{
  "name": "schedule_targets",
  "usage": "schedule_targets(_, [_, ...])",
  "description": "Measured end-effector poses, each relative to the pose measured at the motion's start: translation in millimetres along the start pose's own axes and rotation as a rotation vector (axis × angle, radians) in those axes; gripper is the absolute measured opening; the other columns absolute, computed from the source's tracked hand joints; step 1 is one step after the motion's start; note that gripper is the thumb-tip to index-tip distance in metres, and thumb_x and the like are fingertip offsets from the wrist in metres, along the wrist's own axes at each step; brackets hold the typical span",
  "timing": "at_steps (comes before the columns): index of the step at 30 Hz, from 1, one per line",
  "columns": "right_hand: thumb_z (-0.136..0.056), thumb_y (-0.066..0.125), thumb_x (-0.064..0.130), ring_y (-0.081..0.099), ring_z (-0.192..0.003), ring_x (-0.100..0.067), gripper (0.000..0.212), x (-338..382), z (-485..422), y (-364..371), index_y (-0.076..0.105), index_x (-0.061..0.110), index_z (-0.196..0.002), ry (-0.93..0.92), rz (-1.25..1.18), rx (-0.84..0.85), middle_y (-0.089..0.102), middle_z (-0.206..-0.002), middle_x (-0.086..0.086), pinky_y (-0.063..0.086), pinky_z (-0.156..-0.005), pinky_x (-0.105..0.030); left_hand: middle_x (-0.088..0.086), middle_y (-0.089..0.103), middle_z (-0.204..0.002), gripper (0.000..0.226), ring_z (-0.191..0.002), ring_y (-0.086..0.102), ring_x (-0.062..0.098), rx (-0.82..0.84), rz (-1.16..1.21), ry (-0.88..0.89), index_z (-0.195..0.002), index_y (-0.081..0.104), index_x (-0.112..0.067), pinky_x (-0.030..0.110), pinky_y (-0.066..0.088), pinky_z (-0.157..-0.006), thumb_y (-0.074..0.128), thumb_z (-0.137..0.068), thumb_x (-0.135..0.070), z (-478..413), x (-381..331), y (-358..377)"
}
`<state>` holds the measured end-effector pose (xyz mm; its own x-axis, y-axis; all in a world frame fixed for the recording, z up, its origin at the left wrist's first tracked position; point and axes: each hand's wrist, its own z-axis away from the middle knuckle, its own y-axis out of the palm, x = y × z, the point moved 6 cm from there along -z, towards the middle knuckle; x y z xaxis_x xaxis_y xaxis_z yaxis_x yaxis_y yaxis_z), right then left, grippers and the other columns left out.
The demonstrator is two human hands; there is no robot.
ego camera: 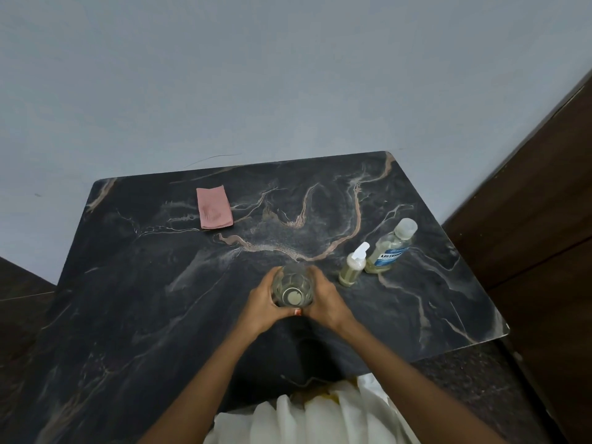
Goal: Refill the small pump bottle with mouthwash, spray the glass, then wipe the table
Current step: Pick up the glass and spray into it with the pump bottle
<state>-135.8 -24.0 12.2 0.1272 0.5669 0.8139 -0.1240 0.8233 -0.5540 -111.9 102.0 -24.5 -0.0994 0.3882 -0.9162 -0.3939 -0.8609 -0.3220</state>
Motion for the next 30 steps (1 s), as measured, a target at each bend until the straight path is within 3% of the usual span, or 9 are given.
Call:
schedule_targets(2, [-0.068,0.078,0.009,0.056,-0.107,-0.016,0.077,0.6,-1.1,-0.8,0.033,0.002,-0.13,-0.012,0.0,-0.002,0.055,-0.122,-0.011,0.045,-0.089,-0.02,-0.015,0.055,-0.108,0.091,-0.104,0.057,0.008,0.006,0.002,-0.012,-0.131,0.037,-0.022,0.02,0.044,-0.089,0.085,-0.054,-0.009,-1.5,0.8,-0.5])
schedule_targets(6, [-0.068,0.077,0.008,0.056,-0.11,-0.018,0.077,-1.4,-4.7,-2.1,0.033,0.002,-0.131,-0.019,-0.01,0.0,0.055,-0.122,-0.011,0.045,-0.092,-0.023,-0.028,0.048,-0.103,0.089,-0.095,0.052,-0.01,0.03,-0.019,-0.03,-0.129,0.036,-0.027,0.001,0.04,-0.075,0.084,-0.055,-0.014,-3.3,-0.8,-1.2])
schedule_targets(8, [-0.067,0.077,0.007,0.053,-0.114,-0.02,0.079,-2.9,-5.8,-0.9,0.032,0.003,-0.132,-0.025,0.004,0.017,0.053,-0.124,-0.012,0.044,-0.097,-0.028,-0.029,0.047,-0.104,0.089,-0.095,0.05,-0.012,0.021,-0.025,-0.043,-0.129,0.034,-0.029,0.0,0.039,-0.073,0.084,-0.056,-0.015,-2.3,-1.3,-1.1])
schedule_targets(13, [-0.069,0.077,0.009,0.039,-0.13,-0.021,0.091,-12.4,-3.0,-3.1,0.021,0.005,-0.14,-0.015,0.024,0.063,0.042,-0.138,-0.011,0.033,-0.108,-0.03,-0.002,0.043,-0.133,0.098,-0.123,0.043,0.014,-0.006,-0.02,-0.051,-0.137,0.027,-0.018,0.033,0.038,-0.104,0.084,-0.057,-0.01,0.8,-5.3,1.3])
schedule_targets(16, [-0.072,0.073,0.006,0.03,-0.135,-0.02,0.093,-18.9,4.3,-11.1,0.014,0.009,-0.143,-0.003,0.062,0.082,0.032,-0.146,-0.01,0.026,-0.112,-0.028,0.004,0.036,-0.142,0.103,-0.13,0.037,0.018,-0.019,-0.066,-0.045,-0.141,0.022,-0.018,0.037,0.032,-0.109,0.084,-0.059,-0.013,2.0,-11.5,0.5])
schedule_targets(21, [-0.079,0.065,0.003,0.043,-0.127,-0.019,0.062,-2.0,24.5,-38.6,0.038,0.011,-0.134,-0.164,0.152,0.038,0.047,-0.136,-0.008,0.036,-0.107,-0.03,0.007,0.039,-0.139,0.104,-0.127,0.039,0.017,-0.025,-0.056,-0.032,-0.14,0.022,-0.017,0.03,0.033,-0.106,0.084,-0.057,-0.011,2.4,-20.3,5.0])
schedule_targets(25, [-0.078,0.064,-0.002,0.06,-0.098,-0.016,0.032,31.0,38.5,-73.1,0.061,0.007,-0.109,-0.376,0.164,-0.105,0.064,-0.106,-0.009,0.049,-0.088,-0.024,0.009,0.037,-0.139,0.103,-0.129,0.038,0.021,-0.055,-0.067,-0.019,-0.14,0.024,-0.014,0.034,0.032,-0.108,0.084,-0.056,-0.009,3.7,-21.9,5.4])
schedule_targets(28, [-0.072,0.068,-0.005,0.058,-0.086,-0.009,0.028,39.9,34.9,-104.9,0.065,0.006,-0.098,-0.412,0.115,-0.218,0.066,-0.094,-0.007,0.041,-0.083,-0.007,0.01,0.036,-0.141,0.1,-0.13,0.036,0.02,-0.084,-0.099,-0.01,-0.139,0.027,-0.014,0.031,0.03,-0.108,0.084,-0.057,-0.009,4.3,-22.5,4.3])
schedule_targets(30, [-0.07,0.071,-0.003,0.054,-0.091,-0.01,0.032,34.7,25.4,-121.9,0.065,0.006,-0.101,-0.402,0.127,-0.242,0.065,-0.099,-0.009,0.031,-0.087,-0.001,0.009,0.035,-0.142,0.099,-0.129,0.035,0.017,-0.09,-0.12,-0.002,-0.139,0.028,-0.014,0.025,0.028,-0.104,0.084,-0.058,-0.01,4.3,-23.1,4.6])
